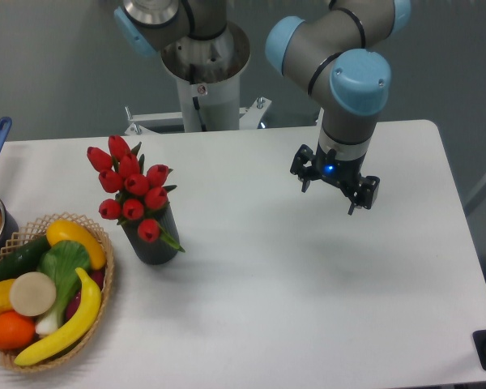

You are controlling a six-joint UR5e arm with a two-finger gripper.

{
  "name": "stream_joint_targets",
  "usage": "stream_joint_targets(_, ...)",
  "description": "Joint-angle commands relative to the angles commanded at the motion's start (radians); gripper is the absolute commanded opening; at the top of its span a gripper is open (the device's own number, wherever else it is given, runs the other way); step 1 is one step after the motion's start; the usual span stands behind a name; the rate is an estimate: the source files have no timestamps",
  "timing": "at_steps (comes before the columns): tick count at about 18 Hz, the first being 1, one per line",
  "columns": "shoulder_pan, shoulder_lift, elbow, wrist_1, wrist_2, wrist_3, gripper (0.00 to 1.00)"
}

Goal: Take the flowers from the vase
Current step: 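Move the open gripper toward the red tulips in the black vase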

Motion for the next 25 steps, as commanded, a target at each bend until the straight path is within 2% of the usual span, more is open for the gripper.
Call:
stream_joint_targets(10, -0.003, 0.002, 0.002, 0.005, -0.038, 0.002, 1.00)
stream_joint_targets(16, -0.012, 0.037, -0.005, 0.023, -0.051, 0.000, 1.00)
stream_joint_targets(19, -0.002, 0.031, 0.009, 0.026, -0.165, 0.012, 1.00)
stream_joint_targets(22, 0.017, 0.026, -0.012, 0.032, -0.291, 0.012, 1.00)
stream_joint_targets(25, 0.000, 0.067, -0.063, 0.058, -0.313, 0.009, 1.00)
